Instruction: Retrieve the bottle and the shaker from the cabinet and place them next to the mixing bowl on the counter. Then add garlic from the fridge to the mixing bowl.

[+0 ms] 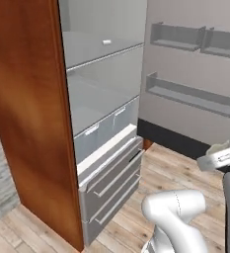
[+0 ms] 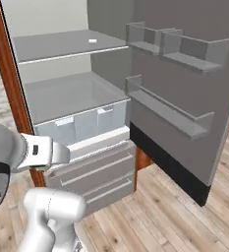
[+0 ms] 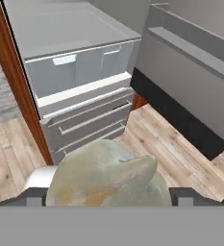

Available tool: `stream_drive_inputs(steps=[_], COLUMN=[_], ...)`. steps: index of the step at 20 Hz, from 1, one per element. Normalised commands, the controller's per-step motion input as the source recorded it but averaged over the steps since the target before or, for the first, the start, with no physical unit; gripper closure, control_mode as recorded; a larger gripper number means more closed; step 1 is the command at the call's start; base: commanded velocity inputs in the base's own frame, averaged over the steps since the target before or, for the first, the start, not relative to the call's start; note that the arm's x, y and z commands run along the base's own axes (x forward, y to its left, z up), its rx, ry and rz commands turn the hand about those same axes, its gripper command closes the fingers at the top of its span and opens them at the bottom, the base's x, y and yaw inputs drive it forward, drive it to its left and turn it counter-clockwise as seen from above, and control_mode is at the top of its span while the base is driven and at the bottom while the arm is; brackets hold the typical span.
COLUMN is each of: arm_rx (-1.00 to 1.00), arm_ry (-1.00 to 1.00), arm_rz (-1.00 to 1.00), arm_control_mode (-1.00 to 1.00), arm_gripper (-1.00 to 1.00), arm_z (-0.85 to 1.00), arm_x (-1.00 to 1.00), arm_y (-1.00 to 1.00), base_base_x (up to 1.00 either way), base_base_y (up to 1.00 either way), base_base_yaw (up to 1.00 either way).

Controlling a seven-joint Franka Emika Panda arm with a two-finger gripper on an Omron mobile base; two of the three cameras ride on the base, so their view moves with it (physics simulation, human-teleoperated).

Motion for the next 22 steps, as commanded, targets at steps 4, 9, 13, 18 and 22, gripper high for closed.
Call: stream_drive_inputs(steps=[4, 9, 13, 18, 22], arm_rx=[0.0, 0.0, 0.0, 0.0, 0.0], arm_ry=[0.0, 0.0, 0.0, 0.0, 0.0], arm_rz=[0.0, 0.0, 0.0, 0.0, 0.0], arm_control_mode=[1.0, 1.0, 1.0, 1.0, 1.0], arm_gripper=[1.0, 1.0, 1.0, 1.0, 1.0], arm_z=[0.0, 0.0, 0.0, 0.0, 0.0], arm_x=[0.0, 0.0, 0.0, 0.0, 0.0], arm_y=[0.0, 0.0, 0.0, 0.0, 0.0], base_base_x=[-0.76, -0.59, -0.41, -0.09, 0.0], base_base_y=[-0.08, -0.22, -0.4, -0.52, -0.58], base_base_yaw=[-0.65, -0.68, -0.68, -0.73, -0.78])
